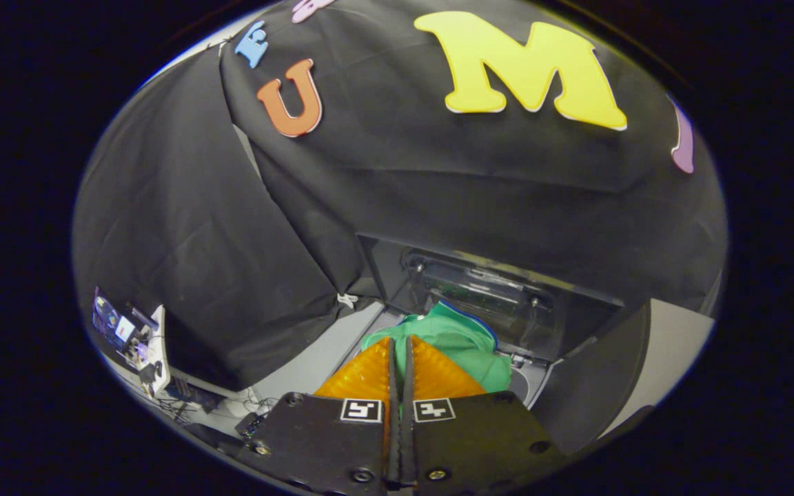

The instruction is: Put the clothes into the washing machine and then close the washing machine lid.

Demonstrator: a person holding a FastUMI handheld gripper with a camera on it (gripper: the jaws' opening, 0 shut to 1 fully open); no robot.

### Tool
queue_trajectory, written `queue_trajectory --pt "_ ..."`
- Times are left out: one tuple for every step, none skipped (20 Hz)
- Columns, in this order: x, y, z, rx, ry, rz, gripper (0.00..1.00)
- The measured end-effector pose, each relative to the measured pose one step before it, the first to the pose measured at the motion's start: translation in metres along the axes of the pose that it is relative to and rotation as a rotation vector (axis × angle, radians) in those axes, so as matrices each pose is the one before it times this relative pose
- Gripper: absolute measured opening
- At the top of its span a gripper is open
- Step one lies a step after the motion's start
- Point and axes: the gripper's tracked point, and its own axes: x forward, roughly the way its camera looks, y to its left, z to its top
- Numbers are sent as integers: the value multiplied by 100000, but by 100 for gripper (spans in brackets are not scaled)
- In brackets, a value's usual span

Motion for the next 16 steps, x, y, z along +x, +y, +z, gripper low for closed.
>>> queue_trajectory --pt "884 -228 -510 857 1474 -343 4" --pt "914 -151 -555 1075 1654 -40 4" --pt "969 -254 -463 1316 1341 -425 4" --pt "989 -393 -821 1053 1533 -453 4" --pt "1105 -274 -641 1212 1357 -783 4" --pt "1198 -227 -718 944 1291 -779 4" --pt "1270 -467 -646 1147 1517 -1245 4" --pt "934 -331 -642 1389 1439 -1232 4" --pt "1229 -443 -752 1518 1022 -1089 4" --pt "1369 -410 -643 1483 1109 -1319 4" --pt "1298 -407 -603 684 925 -1446 4" --pt "1345 -463 -775 -71 1131 -1440 4" --pt "1220 -587 -935 173 1599 -1586 4" --pt "1241 -472 -1025 484 1200 -1554 4" --pt "1110 -503 -910 1406 1206 -1446 4" --pt "821 -141 -924 2493 1651 -93 4"
